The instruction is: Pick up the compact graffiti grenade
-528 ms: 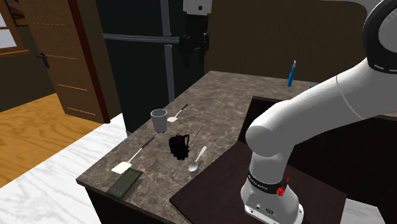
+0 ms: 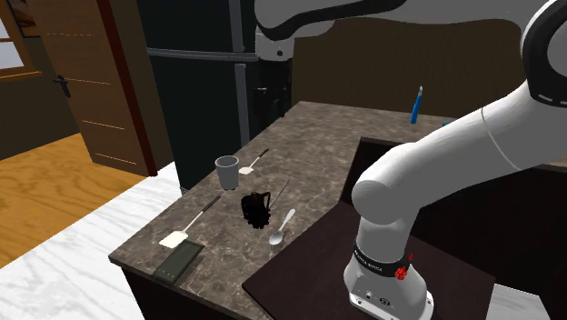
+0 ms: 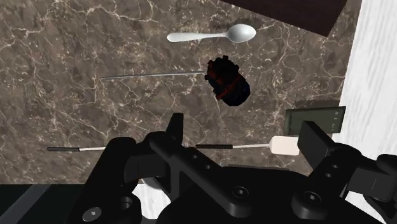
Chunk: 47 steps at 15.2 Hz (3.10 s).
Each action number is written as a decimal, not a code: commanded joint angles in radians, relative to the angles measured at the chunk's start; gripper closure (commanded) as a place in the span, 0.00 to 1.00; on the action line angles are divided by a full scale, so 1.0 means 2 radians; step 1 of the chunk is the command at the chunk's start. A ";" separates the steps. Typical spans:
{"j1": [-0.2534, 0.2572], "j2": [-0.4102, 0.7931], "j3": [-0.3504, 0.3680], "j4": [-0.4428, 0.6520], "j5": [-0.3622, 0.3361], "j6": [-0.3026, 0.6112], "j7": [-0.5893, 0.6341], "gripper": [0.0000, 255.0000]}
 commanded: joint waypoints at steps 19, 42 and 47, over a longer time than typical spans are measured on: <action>-0.011 0.239 0.068 -0.182 -0.088 0.436 -0.017 0.00; -0.023 0.269 0.076 -0.186 -0.106 0.469 -0.001 1.00; -0.007 0.227 0.066 -0.180 -0.082 0.422 -0.023 1.00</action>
